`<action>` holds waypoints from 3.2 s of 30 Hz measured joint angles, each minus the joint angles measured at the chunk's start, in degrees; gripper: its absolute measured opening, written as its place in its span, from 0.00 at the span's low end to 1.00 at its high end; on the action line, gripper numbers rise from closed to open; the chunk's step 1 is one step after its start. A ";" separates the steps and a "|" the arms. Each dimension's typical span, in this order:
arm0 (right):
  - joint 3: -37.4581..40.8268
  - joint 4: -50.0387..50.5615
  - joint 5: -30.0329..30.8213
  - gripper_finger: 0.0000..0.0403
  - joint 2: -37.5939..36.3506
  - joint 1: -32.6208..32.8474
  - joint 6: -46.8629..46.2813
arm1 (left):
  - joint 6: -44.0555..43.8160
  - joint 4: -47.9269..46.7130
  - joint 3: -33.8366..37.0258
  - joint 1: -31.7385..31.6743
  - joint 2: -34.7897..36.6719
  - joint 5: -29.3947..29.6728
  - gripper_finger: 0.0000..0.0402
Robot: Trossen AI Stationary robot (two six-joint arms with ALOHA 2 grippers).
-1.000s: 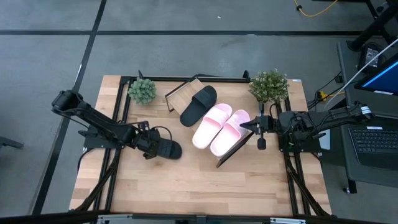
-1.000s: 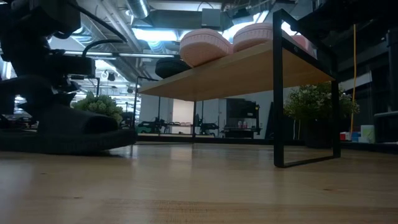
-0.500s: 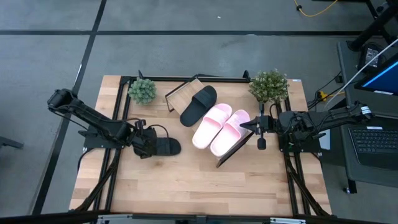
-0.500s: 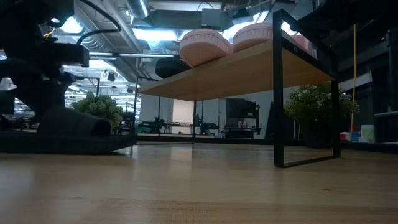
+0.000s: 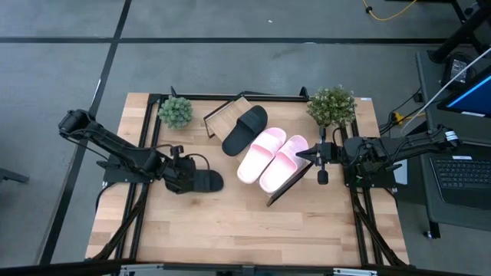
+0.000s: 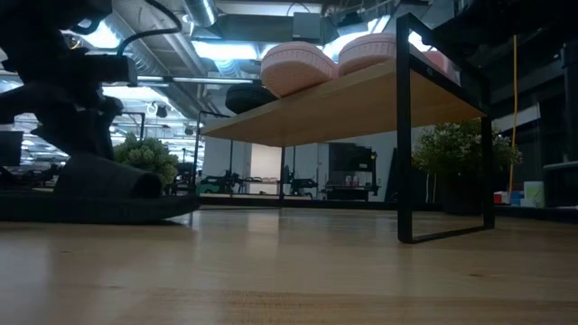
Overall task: Pick and place slides into the shelf
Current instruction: Put the black slipper on the shelf
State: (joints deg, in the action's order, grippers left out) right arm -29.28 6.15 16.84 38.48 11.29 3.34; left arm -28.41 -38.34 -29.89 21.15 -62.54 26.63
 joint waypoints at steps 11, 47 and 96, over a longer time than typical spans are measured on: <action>0.00 0.00 -0.02 0.01 0.02 0.00 0.06 | 0.66 1.96 -0.07 0.00 0.02 -1.13 0.27; 0.01 -0.70 -0.01 0.01 0.01 -0.02 -0.27 | 10.80 3.48 -0.11 -0.02 0.20 -3.81 0.27; 1.61 -0.31 -4.95 0.01 0.04 0.02 0.16 | -32.96 10.40 -0.11 -0.15 8.76 -14.28 0.27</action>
State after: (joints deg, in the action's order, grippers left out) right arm -27.67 5.84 11.89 38.52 11.31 3.50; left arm -61.36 -27.94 -30.00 20.99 -53.78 12.35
